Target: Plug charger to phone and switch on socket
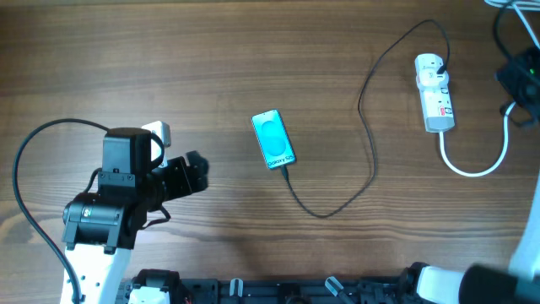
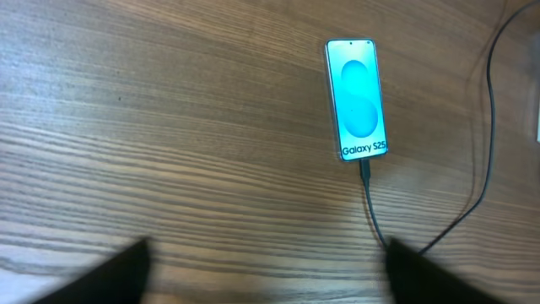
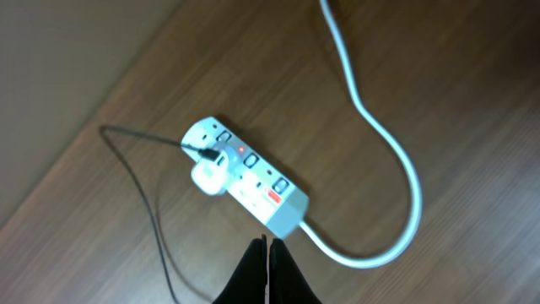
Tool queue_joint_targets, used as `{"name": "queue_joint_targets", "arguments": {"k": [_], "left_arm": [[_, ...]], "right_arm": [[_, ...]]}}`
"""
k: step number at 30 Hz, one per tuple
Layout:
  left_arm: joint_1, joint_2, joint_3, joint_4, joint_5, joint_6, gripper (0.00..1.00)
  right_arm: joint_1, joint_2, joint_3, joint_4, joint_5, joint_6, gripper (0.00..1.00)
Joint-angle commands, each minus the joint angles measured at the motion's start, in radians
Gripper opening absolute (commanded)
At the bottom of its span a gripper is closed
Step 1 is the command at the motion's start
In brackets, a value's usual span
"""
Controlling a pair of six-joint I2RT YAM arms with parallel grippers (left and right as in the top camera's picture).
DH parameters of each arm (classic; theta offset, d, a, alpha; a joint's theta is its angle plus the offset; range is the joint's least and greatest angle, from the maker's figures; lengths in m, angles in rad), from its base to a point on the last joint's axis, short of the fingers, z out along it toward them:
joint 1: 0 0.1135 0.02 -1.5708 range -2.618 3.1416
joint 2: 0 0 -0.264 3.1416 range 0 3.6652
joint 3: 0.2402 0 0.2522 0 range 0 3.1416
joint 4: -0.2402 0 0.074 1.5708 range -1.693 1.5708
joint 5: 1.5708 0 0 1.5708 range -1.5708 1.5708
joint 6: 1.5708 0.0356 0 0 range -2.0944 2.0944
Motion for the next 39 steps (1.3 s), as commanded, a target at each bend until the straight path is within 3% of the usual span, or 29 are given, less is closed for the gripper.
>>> {"name": "queue_joint_targets", "arguments": {"k": [1,3,6,7,8,9,13,27,35,38,39], "left_arm": [[0.005,0.0,-0.001,0.003,-0.01,0.003,1.0],[0.005,0.0,-0.001,0.003,-0.01,0.003,1.0],[0.005,0.0,-0.001,0.003,-0.01,0.003,1.0],[0.005,0.0,-0.001,0.003,-0.01,0.003,1.0],[0.005,0.0,-0.001,0.003,-0.01,0.003,1.0],[0.005,0.0,-0.001,0.003,-0.01,0.003,1.0],[0.005,0.0,-0.001,0.003,-0.01,0.003,1.0],[0.005,0.0,-0.001,0.003,-0.01,0.003,1.0],[0.005,0.0,-0.001,0.003,-0.01,0.003,1.0],[0.005,0.0,-0.001,0.003,-0.01,0.003,1.0],[0.005,0.0,-0.001,0.003,-0.01,0.002,1.0]], "right_arm": [[0.003,-0.19,0.007,-0.078,0.011,-0.023,0.04],[0.003,-0.309,0.007,-0.14,-0.021,-0.023,0.05],[0.004,-0.463,0.007,-0.217,-0.042,-0.023,0.15],[0.005,-0.523,0.007,-0.237,-0.043,-0.02,0.29],[0.004,-0.591,0.007,-0.27,-0.079,-0.02,0.83],[0.004,-0.617,0.007,-0.294,-0.118,-0.02,1.0],[0.004,-0.663,0.007,-0.439,-0.221,-0.02,1.0],[0.005,-0.718,0.007,-0.444,-0.221,-0.02,1.0],[0.27,-1.158,0.007,-0.522,-0.221,-0.02,1.0],[0.306,-1.238,0.0,-0.521,-0.221,-0.022,1.0],[0.306,-1.253,-0.001,-0.52,-0.147,-0.082,1.0]]}}
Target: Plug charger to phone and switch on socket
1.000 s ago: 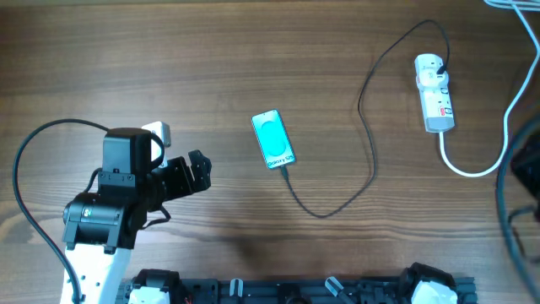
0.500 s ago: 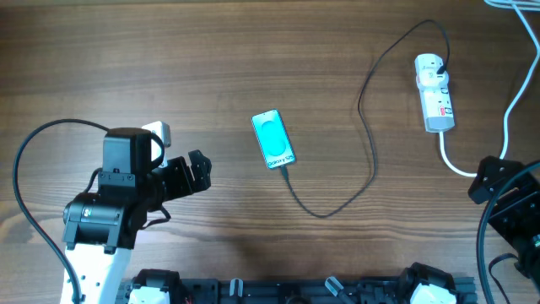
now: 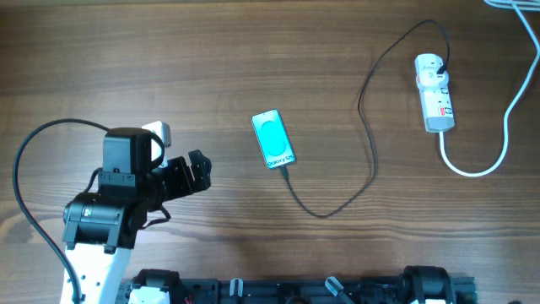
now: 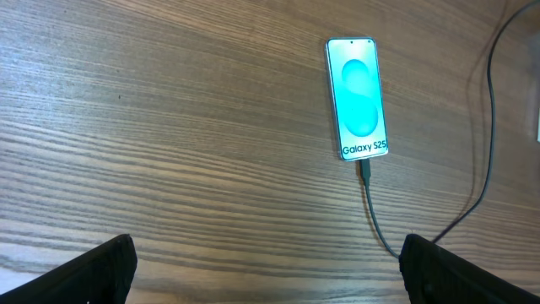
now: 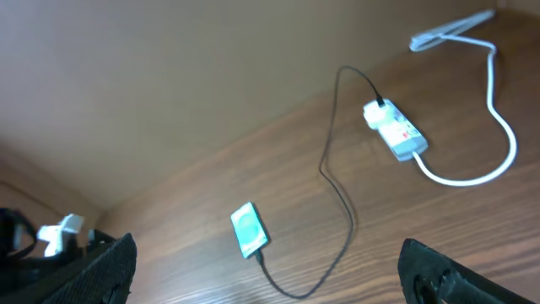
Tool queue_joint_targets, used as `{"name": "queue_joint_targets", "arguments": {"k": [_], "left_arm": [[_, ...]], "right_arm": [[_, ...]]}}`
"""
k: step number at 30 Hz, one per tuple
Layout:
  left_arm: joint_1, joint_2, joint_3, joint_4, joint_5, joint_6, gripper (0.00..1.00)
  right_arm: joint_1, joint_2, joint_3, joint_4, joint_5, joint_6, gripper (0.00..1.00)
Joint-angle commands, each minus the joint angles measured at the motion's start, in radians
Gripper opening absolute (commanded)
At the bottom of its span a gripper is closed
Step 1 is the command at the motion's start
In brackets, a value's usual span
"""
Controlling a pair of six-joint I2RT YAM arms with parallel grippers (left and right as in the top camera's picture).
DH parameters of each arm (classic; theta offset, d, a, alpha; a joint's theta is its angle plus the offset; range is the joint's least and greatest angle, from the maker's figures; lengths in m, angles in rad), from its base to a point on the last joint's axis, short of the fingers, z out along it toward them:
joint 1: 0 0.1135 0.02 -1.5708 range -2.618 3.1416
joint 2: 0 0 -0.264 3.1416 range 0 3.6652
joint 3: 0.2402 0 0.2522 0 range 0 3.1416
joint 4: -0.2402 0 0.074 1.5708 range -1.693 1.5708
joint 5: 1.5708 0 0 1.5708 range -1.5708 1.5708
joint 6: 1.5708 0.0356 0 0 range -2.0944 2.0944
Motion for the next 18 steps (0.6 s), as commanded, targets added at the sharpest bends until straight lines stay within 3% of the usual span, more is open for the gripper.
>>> {"name": "queue_joint_targets", "arguments": {"k": [1,3,6,13,15,18], "left_arm": [[0.005,0.0,0.0,0.003,-0.01,0.006,1.0],[0.005,0.0,0.0,0.003,-0.01,0.006,1.0],[0.005,0.0,0.0,0.003,-0.01,0.006,1.0],[0.005,0.0,0.0,0.003,-0.01,0.006,1.0],[0.005,0.0,0.0,0.003,-0.01,0.006,1.0],[0.005,0.0,0.0,0.003,-0.01,0.005,1.0]], "right_arm": [[0.005,-0.064,-0.016,0.005,0.117,-0.075,1.0],[0.009,-0.119,-0.056,0.098,0.208,-0.027,1.0],[0.026,-0.244,-0.274,0.391,0.207,-0.058,1.0],[0.026,-0.283,-1.172,1.525,-0.186,-0.098,1.0],[0.026,-0.283,-1.309,1.683,-0.224,-0.042,1.0],[0.026,-0.283,-1.443,1.787,-0.223,0.032,1.0]]}}
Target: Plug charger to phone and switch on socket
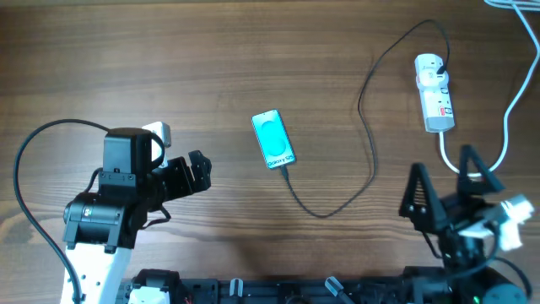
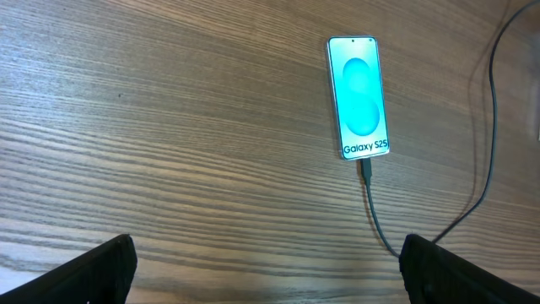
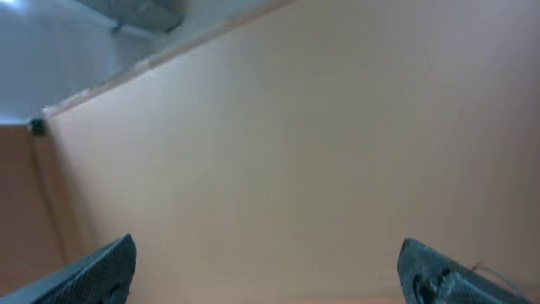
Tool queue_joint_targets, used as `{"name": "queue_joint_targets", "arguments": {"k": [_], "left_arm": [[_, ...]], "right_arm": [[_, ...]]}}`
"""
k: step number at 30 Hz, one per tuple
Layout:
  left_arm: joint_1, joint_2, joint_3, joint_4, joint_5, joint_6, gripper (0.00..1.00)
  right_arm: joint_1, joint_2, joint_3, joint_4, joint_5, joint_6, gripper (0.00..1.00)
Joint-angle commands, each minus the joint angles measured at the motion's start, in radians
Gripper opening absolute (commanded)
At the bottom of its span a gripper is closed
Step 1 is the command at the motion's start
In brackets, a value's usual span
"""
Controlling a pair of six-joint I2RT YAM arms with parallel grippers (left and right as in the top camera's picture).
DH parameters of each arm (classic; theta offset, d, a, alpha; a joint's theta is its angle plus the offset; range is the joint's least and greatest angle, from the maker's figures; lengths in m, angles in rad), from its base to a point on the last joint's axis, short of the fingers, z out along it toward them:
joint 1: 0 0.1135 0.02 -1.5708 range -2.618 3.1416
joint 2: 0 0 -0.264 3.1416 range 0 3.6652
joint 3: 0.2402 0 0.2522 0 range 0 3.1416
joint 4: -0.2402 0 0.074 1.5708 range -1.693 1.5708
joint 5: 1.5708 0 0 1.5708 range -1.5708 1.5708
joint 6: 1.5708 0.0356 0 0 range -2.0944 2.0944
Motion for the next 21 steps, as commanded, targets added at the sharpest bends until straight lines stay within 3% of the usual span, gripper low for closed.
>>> {"name": "queue_joint_targets", "arguments": {"k": [1,9,11,16,18,21], "left_arm": [[0.005,-0.001,0.003,0.002,-0.009,0.006,1.0],[0.005,-0.001,0.003,0.002,-0.009,0.006,1.0],[0.005,-0.001,0.003,0.002,-0.009,0.005,1.0],[0.005,-0.001,0.003,0.002,-0.009,0.006,1.0],[0.005,-0.001,0.003,0.002,-0.009,0.005,1.0],[0.005,-0.001,0.003,0.002,-0.009,0.006,1.0]], "right_arm": [[0.003,-0.014,-0.126,0.087,-0.054,0.071,1.0],[0.003,-0.014,-0.318,0.275,0.04,0.077,1.0],[0.003,-0.014,-0.316,0.23,0.044,0.063,1.0],[0.003,-0.014,-0.316,-0.12,0.15,0.061,1.0],[0.003,-0.014,-0.316,-0.114,0.146,0.003,1.0],[0.005,-0.014,-0.316,-0.116,0.135,-0.228,1.0]]}}
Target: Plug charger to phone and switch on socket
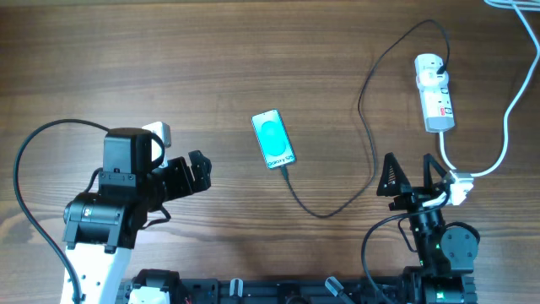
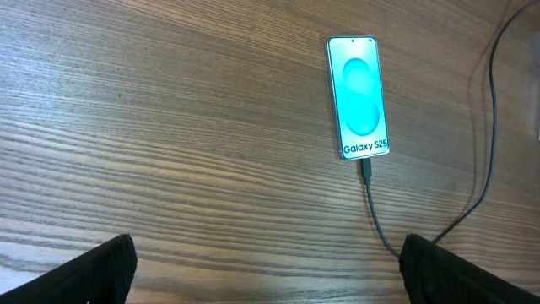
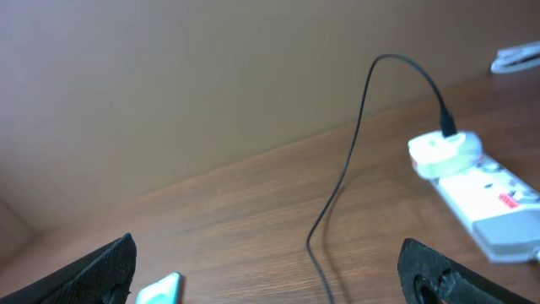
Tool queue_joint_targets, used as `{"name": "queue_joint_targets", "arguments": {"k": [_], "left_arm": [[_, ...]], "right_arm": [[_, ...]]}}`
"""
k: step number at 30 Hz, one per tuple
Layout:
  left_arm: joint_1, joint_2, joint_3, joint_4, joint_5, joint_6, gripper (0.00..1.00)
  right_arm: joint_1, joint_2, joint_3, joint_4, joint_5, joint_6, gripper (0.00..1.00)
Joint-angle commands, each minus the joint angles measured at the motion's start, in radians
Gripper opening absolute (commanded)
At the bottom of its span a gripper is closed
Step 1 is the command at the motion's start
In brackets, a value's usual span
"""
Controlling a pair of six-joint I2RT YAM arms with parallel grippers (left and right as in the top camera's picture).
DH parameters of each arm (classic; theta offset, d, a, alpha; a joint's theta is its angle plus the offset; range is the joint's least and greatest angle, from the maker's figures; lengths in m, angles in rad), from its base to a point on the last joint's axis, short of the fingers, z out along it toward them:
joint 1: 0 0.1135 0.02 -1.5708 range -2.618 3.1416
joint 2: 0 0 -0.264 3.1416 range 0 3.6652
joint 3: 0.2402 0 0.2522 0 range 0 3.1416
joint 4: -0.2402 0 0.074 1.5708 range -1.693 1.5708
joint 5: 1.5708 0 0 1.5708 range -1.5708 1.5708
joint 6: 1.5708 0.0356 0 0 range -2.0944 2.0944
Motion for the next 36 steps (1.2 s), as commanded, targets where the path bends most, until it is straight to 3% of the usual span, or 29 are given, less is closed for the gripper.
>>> {"name": "queue_joint_targets", "arguments": {"k": [1,19,22,26,30,36], "left_arm": [[0.005,-0.001,0.003,0.003,-0.009,0.006,1.0],[0.005,-0.002,0.003,0.002,-0.009,0.006,1.0],[0.008,-0.107,0.003,0.003,-0.009,0.005,1.0],[0.024,-0.419,0.003,0.002,-0.009,0.006,1.0],[0.044,-0.613,0.003,0.002,-0.009,0.005,1.0],[0.044,-0.632,0.003,-0.114,-0.009,0.006,1.0]], "right_arm": [[0.005,-0.007,-0.001,0.004,0.014,-0.185,1.0],[0.004,-0.006,-0.001,0.005,0.025,-0.209,1.0],[0.004,-0.006,-0.001,0.004,0.025,-0.208,1.0],[0.004,-0.006,-0.001,0.004,0.025,-0.209,1.0],[0.004,-0.006,-0.001,0.005,0.025,-0.209,1.0],[0.004,-0.006,-0.001,0.005,0.025,-0.208,1.0]]}}
